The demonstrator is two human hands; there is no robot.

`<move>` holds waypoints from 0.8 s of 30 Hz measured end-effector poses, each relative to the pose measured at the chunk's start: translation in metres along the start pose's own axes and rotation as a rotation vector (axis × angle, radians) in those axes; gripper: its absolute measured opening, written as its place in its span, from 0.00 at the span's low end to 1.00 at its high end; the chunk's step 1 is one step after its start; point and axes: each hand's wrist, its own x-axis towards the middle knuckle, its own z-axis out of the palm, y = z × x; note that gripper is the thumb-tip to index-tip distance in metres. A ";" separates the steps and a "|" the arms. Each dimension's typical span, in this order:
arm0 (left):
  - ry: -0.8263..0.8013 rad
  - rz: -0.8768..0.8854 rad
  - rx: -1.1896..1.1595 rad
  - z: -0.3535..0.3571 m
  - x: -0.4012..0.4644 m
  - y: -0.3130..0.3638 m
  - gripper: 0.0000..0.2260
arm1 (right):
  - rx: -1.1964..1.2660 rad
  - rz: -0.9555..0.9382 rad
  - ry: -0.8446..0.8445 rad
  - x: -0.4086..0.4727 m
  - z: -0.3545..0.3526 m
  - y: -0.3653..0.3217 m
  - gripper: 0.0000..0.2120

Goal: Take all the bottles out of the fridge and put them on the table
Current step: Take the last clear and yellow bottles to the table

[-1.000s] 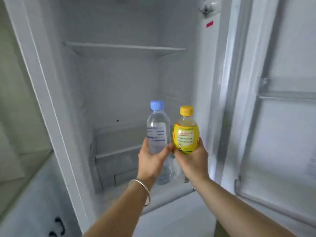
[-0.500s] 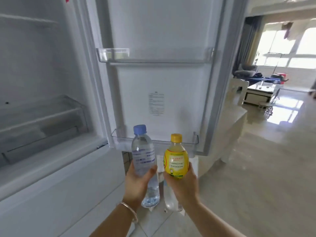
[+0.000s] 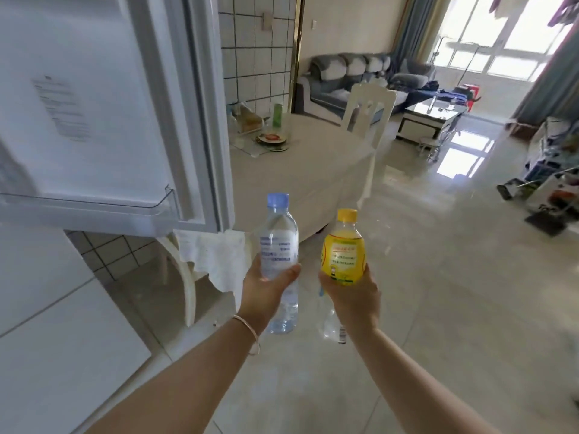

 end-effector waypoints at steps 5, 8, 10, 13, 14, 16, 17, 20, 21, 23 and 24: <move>0.031 -0.005 0.022 0.052 0.057 -0.008 0.16 | 0.058 0.044 -0.005 0.077 -0.009 0.017 0.23; 0.045 0.019 0.032 0.084 0.110 -0.010 0.15 | 0.065 0.018 -0.015 0.133 -0.001 0.013 0.23; 0.048 0.032 0.026 0.104 0.151 -0.011 0.14 | 0.059 -0.012 -0.019 0.173 0.008 0.005 0.24; 0.038 0.037 0.038 0.131 0.212 -0.008 0.15 | 0.046 -0.041 -0.027 0.237 0.023 -0.012 0.25; 0.041 0.040 0.046 0.138 0.230 -0.007 0.16 | 0.042 -0.051 -0.035 0.257 0.027 -0.019 0.25; 0.053 0.041 0.056 0.149 0.265 -0.003 0.16 | 0.025 -0.066 -0.053 0.293 0.037 -0.032 0.26; 0.062 0.037 0.049 0.152 0.281 -0.002 0.15 | 0.024 -0.074 -0.062 0.310 0.043 -0.037 0.26; 0.114 0.022 0.055 0.150 0.322 -0.002 0.13 | 0.055 -0.086 -0.101 0.352 0.068 -0.052 0.25; 0.136 0.020 0.063 0.147 0.336 -0.003 0.13 | 0.073 -0.089 -0.120 0.366 0.078 -0.057 0.25; 0.192 0.011 0.082 0.140 0.364 -0.007 0.13 | 0.089 -0.096 -0.162 0.394 0.101 -0.066 0.24; 0.229 0.008 0.092 0.135 0.378 -0.010 0.14 | 0.087 -0.105 -0.191 0.407 0.116 -0.071 0.23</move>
